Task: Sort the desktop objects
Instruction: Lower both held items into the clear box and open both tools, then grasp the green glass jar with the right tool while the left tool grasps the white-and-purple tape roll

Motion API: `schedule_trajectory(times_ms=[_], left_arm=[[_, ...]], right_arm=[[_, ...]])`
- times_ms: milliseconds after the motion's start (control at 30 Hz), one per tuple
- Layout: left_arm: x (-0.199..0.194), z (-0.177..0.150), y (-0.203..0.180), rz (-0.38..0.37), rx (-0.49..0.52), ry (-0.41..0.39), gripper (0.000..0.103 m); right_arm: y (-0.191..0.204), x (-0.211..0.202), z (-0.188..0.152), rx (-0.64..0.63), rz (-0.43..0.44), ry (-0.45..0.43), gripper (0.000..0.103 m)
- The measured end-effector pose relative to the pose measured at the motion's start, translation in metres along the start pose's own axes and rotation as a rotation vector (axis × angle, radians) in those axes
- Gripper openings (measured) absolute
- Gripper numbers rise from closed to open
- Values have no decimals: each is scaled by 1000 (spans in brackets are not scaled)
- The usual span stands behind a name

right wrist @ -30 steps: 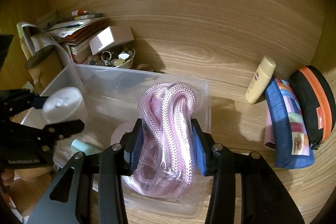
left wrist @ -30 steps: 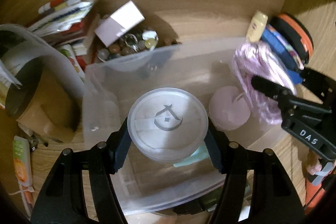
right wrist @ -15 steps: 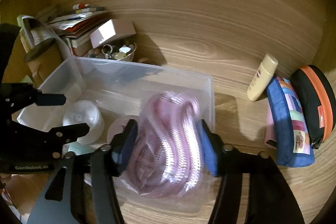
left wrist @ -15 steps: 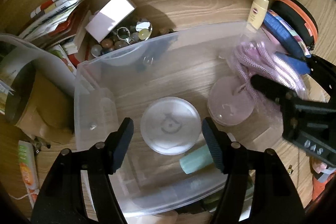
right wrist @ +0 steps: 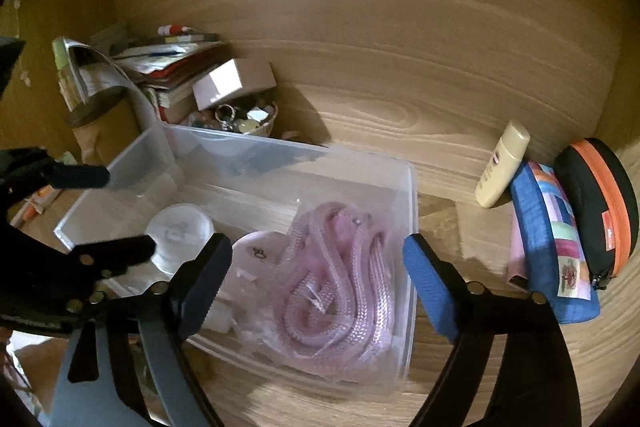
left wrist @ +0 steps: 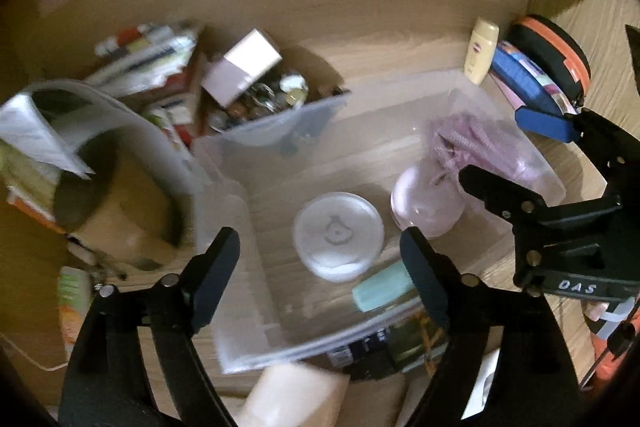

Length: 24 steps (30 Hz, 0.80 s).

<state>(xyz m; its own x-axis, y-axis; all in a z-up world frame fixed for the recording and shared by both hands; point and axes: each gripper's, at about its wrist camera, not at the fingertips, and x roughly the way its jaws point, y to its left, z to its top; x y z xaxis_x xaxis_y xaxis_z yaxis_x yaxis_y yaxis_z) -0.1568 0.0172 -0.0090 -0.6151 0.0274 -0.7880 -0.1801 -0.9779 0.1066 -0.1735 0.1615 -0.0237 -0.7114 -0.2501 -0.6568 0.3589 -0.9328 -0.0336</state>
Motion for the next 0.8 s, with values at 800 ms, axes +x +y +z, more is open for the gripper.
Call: schedule_trajectory(times_ms=[800], left_arm=[[-91,-68,32,-23,-70,-176,95]], right_arm=[[7,-60,-10,59,18,-13,88]])
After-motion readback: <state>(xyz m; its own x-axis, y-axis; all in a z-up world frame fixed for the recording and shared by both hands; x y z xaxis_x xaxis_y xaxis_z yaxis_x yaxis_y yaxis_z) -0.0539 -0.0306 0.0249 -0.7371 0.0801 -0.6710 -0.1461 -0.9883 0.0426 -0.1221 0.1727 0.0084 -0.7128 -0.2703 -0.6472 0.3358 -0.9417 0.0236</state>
